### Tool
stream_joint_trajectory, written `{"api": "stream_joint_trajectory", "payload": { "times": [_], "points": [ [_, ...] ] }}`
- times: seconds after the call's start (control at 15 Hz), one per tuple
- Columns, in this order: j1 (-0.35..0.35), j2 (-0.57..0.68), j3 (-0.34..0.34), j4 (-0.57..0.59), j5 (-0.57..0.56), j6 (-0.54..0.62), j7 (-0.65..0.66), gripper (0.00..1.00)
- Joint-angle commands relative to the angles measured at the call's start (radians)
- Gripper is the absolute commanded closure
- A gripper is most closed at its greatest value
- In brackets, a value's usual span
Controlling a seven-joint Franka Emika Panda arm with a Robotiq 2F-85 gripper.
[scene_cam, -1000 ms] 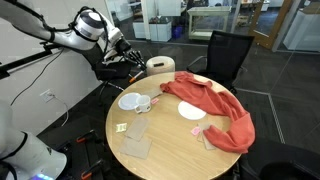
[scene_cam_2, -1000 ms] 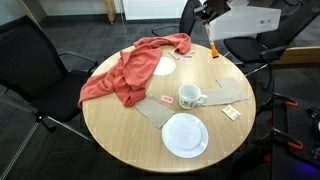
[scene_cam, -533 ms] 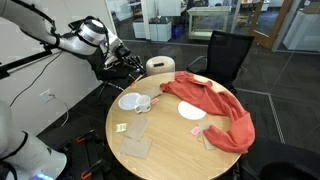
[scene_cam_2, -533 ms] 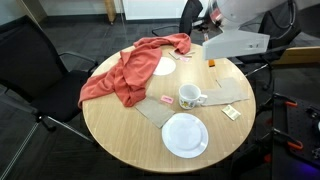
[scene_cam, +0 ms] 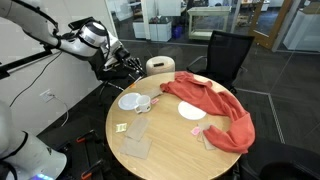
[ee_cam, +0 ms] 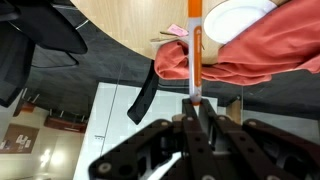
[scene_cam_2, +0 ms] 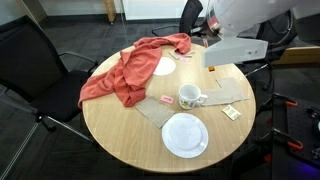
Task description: Put the orange thing in the mug
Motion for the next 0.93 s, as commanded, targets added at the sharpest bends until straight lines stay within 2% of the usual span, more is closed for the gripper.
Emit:
{"api": "stream_joint_trajectory", "payload": {
  "times": [0.0,0.4,0.87],
  "points": [
    [0.029,0.032,0.012,0.029,-0.049,-0.115,0.060,0.97],
    [0.088,0.120,0.041,0.076,-0.150,-0.320,0.201,0.97],
    [0.128,0.224,0.046,0.130,-0.234,-0.388,0.320,0.97]
  ]
}}
